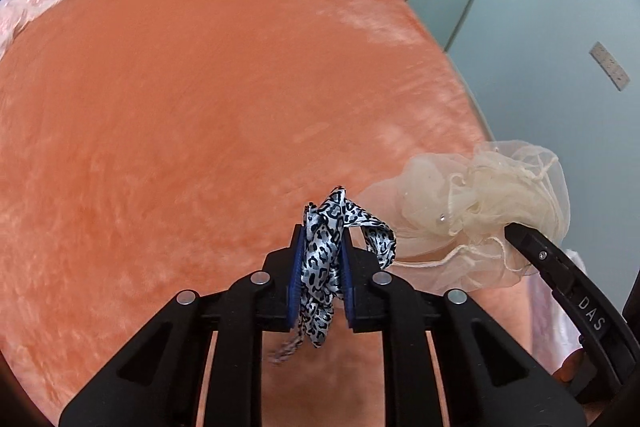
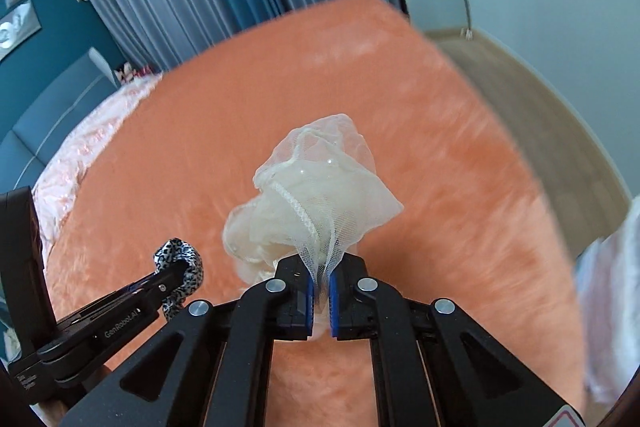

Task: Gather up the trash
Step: 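Carry the leopard scrunchie and mesh pouf over the white bin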

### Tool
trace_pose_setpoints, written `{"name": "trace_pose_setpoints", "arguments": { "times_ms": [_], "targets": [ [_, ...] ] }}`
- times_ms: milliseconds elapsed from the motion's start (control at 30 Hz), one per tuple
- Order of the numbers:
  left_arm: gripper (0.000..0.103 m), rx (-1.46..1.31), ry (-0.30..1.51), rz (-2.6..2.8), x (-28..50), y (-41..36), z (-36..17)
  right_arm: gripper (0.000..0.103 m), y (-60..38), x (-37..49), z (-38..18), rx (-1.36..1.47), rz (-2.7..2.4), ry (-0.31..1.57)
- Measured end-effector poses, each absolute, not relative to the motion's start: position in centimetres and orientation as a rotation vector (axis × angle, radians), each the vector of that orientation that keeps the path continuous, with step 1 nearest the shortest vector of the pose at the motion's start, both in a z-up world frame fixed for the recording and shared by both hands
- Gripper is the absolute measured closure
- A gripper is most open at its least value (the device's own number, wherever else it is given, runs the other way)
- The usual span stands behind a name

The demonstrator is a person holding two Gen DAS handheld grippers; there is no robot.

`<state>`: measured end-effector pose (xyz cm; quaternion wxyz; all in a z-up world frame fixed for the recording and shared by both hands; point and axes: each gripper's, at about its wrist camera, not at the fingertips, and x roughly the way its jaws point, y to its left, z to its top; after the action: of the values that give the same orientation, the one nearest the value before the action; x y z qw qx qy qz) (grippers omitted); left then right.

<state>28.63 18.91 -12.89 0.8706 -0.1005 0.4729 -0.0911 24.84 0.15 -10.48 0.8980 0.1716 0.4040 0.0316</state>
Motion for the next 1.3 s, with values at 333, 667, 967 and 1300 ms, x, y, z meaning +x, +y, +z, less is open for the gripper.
{"name": "trace_pose_setpoints", "arguments": {
  "times_ms": [333,667,967,1300],
  "targets": [
    [0.087,-0.128,0.87,-0.39,24.2,8.0,-3.7,0.098,-10.9,18.8,-1.7,0.417,-0.075,0.624],
    [0.087,-0.004,0.837,-0.569,18.6,-3.6,-0.6,0.098,-20.2,12.0,0.2,0.499,-0.212,0.542],
    [0.087,0.077,0.843,-0.651,15.2,-9.8,-0.7,0.098,-23.9,7.7,-0.4,0.556,-0.285,0.518],
    [0.087,0.126,0.851,-0.706,12.7,-13.8,-1.0,0.098,-25.7,4.5,-1.4,0.598,-0.337,0.503]
  ]
}}
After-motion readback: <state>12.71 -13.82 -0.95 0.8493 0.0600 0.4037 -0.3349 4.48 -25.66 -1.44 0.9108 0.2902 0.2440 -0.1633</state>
